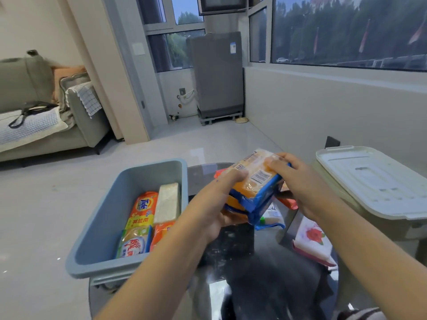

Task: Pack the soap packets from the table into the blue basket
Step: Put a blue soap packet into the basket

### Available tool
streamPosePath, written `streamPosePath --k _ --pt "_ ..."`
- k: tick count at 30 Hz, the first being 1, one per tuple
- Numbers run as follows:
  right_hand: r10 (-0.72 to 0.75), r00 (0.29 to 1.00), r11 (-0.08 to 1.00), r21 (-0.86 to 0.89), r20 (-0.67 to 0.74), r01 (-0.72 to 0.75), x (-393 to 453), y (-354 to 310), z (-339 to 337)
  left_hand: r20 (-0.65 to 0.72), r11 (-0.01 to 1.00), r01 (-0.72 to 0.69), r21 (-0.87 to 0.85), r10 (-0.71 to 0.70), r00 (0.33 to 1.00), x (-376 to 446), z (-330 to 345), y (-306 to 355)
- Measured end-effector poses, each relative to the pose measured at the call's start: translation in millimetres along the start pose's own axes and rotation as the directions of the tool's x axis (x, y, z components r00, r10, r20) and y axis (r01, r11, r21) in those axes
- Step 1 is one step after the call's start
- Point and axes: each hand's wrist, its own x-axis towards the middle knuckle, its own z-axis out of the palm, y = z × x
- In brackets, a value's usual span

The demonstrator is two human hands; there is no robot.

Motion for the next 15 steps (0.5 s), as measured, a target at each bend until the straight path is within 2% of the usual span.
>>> streamPosePath --k 3,6,10,15 --pt "-0.038 0.997 0.999 0.017 0.064 0.037 1.8 -6.9 19.1 -0.020 0.999 0.044 0.026 -0.043 0.999 -11.4 -23.9 15.9" --pt "-0.056 0.990 0.998 0.012 0.129 0.055 5.2 -14.7 41.5 0.021 0.988 0.097 0.121 -0.100 0.995 -21.2 -50.1 29.9" --pt "-0.050 0.974 0.998 -0.011 0.221 0.054 13.2 -23.5 74.6 0.072 0.979 0.150 0.138 -0.161 0.984 -29.1 -80.6 43.8" --pt "-0.079 0.960 0.997 0.034 0.269 0.072 19.4 -25.4 114.7 -0.053 0.995 0.043 0.089 -0.038 0.998 -33.0 -112.3 41.6"
